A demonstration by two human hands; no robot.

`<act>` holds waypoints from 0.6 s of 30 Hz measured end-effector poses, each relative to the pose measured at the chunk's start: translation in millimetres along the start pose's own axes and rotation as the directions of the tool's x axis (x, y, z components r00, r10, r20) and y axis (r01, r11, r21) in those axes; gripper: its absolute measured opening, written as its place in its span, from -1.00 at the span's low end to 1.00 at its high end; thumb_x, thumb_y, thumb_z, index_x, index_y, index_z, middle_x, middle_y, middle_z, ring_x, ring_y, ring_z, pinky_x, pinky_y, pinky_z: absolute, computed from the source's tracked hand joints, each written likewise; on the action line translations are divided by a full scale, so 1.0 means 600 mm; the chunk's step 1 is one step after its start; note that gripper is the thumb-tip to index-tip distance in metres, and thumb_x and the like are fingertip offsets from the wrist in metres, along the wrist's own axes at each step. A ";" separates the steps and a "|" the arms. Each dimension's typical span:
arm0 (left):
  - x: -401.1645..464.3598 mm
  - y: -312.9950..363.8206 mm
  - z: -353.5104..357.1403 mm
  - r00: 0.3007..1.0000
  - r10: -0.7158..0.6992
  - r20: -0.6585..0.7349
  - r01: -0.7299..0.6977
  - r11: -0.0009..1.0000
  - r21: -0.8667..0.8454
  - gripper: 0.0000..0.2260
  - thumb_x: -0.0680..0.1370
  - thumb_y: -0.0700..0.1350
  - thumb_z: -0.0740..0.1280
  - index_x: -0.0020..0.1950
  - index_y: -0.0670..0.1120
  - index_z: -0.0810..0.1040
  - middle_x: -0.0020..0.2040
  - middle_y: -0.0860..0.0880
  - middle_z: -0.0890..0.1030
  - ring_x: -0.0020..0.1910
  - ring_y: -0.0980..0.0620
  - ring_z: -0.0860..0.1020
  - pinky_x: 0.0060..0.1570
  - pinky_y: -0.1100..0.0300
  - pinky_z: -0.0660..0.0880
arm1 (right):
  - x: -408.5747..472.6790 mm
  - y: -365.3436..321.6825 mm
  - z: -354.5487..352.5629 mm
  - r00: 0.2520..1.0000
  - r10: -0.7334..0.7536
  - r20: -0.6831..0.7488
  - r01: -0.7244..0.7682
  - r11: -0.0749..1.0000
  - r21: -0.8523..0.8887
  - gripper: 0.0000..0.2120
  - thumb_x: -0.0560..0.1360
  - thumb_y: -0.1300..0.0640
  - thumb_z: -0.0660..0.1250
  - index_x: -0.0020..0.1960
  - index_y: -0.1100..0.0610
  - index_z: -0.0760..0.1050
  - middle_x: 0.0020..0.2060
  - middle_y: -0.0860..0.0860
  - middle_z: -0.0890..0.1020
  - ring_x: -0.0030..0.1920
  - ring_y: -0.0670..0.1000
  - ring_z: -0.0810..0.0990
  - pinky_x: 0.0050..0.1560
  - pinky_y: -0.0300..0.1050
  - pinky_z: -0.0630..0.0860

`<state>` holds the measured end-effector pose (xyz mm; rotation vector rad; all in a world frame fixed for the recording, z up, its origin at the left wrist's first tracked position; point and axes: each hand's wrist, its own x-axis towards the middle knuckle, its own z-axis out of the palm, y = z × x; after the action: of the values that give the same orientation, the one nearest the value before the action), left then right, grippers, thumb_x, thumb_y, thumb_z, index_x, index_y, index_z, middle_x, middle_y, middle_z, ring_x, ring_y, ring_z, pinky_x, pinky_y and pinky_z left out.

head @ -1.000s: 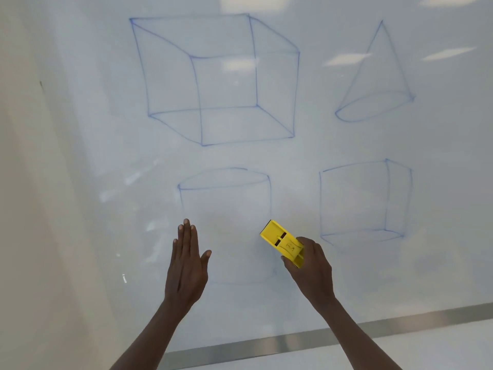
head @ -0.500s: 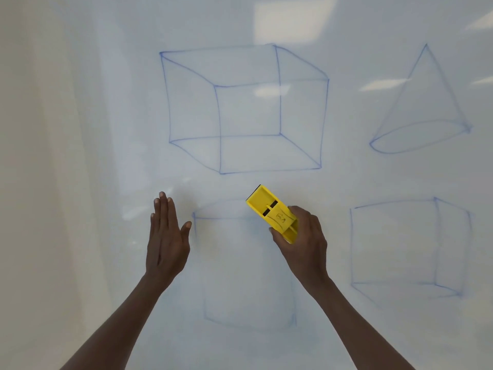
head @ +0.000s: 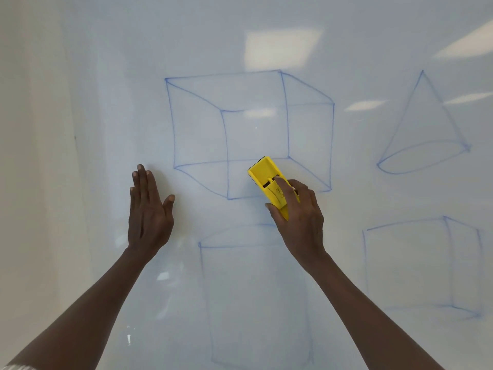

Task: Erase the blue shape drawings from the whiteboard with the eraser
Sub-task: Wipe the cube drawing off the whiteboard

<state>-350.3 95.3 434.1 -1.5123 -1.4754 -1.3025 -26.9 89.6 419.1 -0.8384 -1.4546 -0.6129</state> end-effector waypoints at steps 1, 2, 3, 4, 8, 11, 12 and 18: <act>0.009 -0.008 0.000 1.000 -0.010 -0.010 0.010 1.000 -0.002 -0.37 0.75 -0.09 0.17 0.69 -0.32 -0.05 0.73 -0.20 -0.11 0.72 -0.15 -0.13 0.68 -0.10 -0.06 | 0.007 -0.006 0.004 1.000 -0.004 0.001 0.004 1.000 -0.012 -0.48 0.48 0.04 0.48 0.40 0.05 0.45 0.21 0.08 0.55 0.09 0.15 0.54 -0.12 0.04 0.60; 0.016 -0.015 0.001 1.000 -0.017 -0.017 0.017 1.000 -0.006 -0.36 0.75 -0.08 0.17 0.69 -0.31 -0.06 0.73 -0.20 -0.11 0.72 -0.14 -0.13 0.68 -0.10 -0.06 | 0.013 -0.012 0.008 1.000 -0.009 0.003 0.009 1.000 -0.028 -0.48 0.48 0.03 0.48 0.40 0.05 0.45 0.21 0.09 0.55 0.08 0.15 0.54 -0.13 0.04 0.60; 0.021 -0.022 0.004 1.000 -0.019 -0.022 0.018 1.000 -0.009 -0.36 0.75 -0.06 0.17 0.70 -0.31 -0.06 0.73 -0.20 -0.11 0.72 -0.13 -0.14 0.68 -0.10 -0.07 | 0.019 -0.018 0.013 1.000 -0.015 0.004 0.015 0.999 -0.046 -0.48 0.48 0.02 0.48 0.40 0.05 0.45 0.21 0.09 0.55 0.07 0.15 0.54 -0.14 0.04 0.60; 0.025 -0.027 0.006 1.000 -0.013 -0.026 0.012 1.000 -0.012 -0.35 0.76 -0.04 0.16 0.70 -0.31 -0.06 0.73 -0.20 -0.11 0.71 -0.13 -0.14 0.68 -0.10 -0.07 | 0.024 -0.024 0.019 1.000 -0.023 0.003 0.023 0.998 -0.063 -0.48 0.48 0.02 0.47 0.40 0.05 0.45 0.21 0.10 0.55 0.07 0.15 0.54 -0.15 0.04 0.59; 0.028 -0.036 0.023 0.999 0.022 -0.048 -0.023 1.000 -0.003 -0.26 0.70 0.17 0.05 0.70 -0.29 -0.05 0.72 -0.20 -0.12 0.71 -0.13 -0.14 0.67 -0.05 -0.13 | 0.035 -0.038 0.042 0.999 -0.038 -0.021 0.036 0.992 -0.120 -0.50 0.52 -0.03 0.42 0.41 0.02 0.40 0.21 0.09 0.54 0.05 0.13 0.53 -0.16 0.03 0.59; 0.027 -0.042 0.037 0.994 0.036 -0.099 -0.033 0.999 0.029 -0.25 0.69 0.20 0.03 0.71 -0.28 -0.03 0.73 -0.19 -0.10 0.72 -0.11 -0.14 0.67 -0.04 -0.16 | 0.036 -0.039 0.060 0.999 -0.024 -0.047 0.017 0.989 -0.146 -0.52 0.55 -0.04 0.38 0.42 0.00 0.37 0.22 0.07 0.53 0.06 0.12 0.52 -0.14 0.02 0.58; 0.027 -0.045 0.040 0.993 0.043 -0.110 -0.040 0.999 0.034 -0.25 0.69 0.19 0.03 0.71 -0.27 -0.03 0.73 -0.17 -0.11 0.72 -0.09 -0.15 0.67 -0.01 -0.18 | 0.035 -0.038 0.066 0.998 -0.018 -0.052 0.009 0.988 -0.153 -0.53 0.55 -0.05 0.37 0.42 0.00 0.38 0.22 0.07 0.53 0.06 0.12 0.52 -0.13 0.02 0.58; 0.026 -0.055 0.048 0.984 0.088 -0.156 -0.082 0.996 0.045 -0.27 0.69 0.18 0.04 0.71 -0.26 -0.03 0.73 -0.16 -0.09 0.72 -0.08 -0.15 0.67 0.04 -0.22 | 0.015 -0.033 0.090 0.991 -0.035 -0.129 0.014 0.987 -0.159 -0.57 0.56 0.03 0.40 0.40 0.07 0.47 0.27 0.11 0.55 0.07 0.15 0.53 0.02 0.07 0.56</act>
<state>-378.4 132.3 434.2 -1.3975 -1.3145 -1.3042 -74.6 122.1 426.5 -0.8868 -1.3113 -0.7952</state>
